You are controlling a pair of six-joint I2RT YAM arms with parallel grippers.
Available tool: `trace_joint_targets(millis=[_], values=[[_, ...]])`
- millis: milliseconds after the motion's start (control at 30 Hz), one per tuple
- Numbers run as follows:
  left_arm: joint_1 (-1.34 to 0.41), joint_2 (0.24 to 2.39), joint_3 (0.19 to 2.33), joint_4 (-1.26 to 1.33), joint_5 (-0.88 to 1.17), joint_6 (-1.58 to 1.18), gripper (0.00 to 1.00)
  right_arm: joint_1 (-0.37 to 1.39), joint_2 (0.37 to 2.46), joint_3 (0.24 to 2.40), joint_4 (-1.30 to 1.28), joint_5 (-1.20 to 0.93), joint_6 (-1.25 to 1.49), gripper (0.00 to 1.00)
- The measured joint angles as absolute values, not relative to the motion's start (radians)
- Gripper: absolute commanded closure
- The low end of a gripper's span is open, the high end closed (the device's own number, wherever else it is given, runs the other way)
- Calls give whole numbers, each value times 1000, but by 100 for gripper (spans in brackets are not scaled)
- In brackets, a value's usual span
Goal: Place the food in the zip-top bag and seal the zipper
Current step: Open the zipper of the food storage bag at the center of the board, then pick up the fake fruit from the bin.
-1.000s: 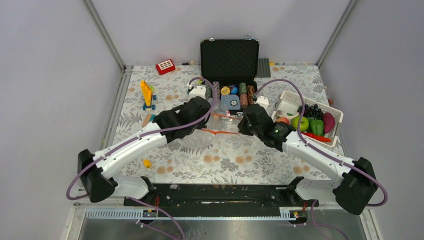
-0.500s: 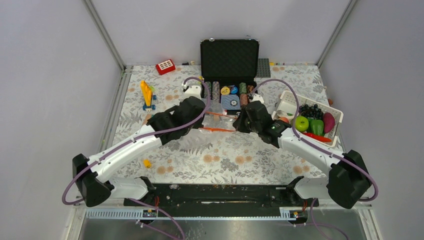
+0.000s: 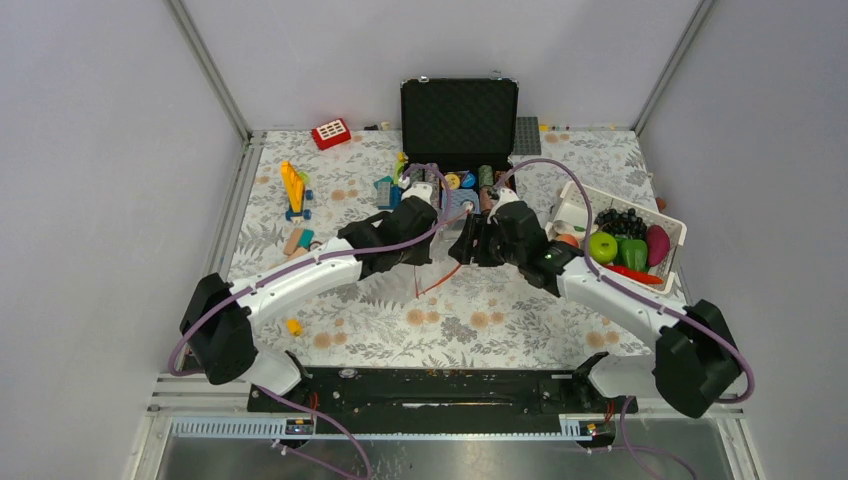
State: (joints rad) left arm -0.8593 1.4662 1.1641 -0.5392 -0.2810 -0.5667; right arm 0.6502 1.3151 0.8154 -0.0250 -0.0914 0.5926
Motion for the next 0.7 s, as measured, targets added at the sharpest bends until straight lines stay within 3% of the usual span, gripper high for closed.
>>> trace_joint_targets(millis=[33, 67, 300, 433, 700], values=[[-859, 1467, 1164, -535, -276, -569, 100, 649, 1298, 815, -26, -87, 589, 7], [-859, 1467, 1164, -529, -271, -571, 100, 649, 1274, 815, -33, -78, 581, 1], [-859, 1467, 1164, -505, -255, -577, 100, 638, 1049, 815, -155, 211, 540, 0], [-859, 1467, 1164, -502, -253, -577, 100, 521, 979, 816, -262, 359, 534, 0], [-859, 1467, 1164, -497, -239, -577, 100, 274, 1186, 939, -508, 447, 538, 0]])
